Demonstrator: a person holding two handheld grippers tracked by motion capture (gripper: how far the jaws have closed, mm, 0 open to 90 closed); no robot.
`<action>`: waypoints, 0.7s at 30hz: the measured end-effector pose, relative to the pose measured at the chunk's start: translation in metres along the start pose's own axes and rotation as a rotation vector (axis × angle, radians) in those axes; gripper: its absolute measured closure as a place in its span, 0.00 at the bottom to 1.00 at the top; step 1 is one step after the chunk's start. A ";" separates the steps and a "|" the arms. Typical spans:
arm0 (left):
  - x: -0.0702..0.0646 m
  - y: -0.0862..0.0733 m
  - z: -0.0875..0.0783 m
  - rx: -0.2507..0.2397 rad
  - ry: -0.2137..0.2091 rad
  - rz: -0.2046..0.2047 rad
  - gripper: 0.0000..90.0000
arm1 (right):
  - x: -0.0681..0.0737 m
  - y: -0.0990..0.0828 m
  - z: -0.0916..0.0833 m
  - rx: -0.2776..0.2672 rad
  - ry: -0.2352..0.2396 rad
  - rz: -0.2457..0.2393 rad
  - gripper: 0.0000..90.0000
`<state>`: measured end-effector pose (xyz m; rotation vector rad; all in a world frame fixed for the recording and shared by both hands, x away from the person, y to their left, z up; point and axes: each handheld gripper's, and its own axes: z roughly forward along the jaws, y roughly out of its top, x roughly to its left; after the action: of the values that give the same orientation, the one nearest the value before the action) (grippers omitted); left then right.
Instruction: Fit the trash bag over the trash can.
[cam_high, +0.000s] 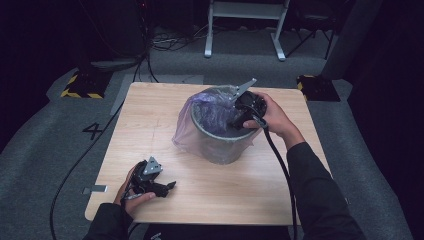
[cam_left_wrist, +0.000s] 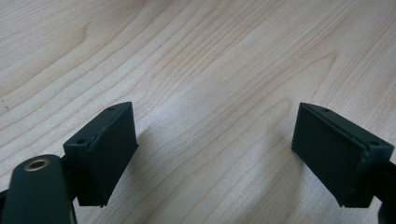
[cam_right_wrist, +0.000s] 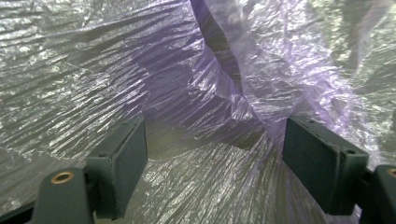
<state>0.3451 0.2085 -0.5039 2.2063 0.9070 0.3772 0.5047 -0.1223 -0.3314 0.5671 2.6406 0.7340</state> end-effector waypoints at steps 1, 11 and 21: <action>0.000 0.000 0.000 0.000 0.000 0.000 0.15 | 0.000 0.000 -0.001 -0.007 -0.003 -0.001 0.25; 0.000 0.000 0.000 0.000 0.000 0.000 0.15 | -0.002 -0.002 -0.014 -0.060 -0.038 -0.005 0.25; 0.000 0.000 0.000 0.000 0.000 0.000 0.15 | -0.009 -0.006 -0.023 -0.159 -0.123 0.051 0.33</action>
<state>0.3451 0.2085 -0.5039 2.2061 0.9071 0.3766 0.5012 -0.1412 -0.3140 0.6157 2.4370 0.8861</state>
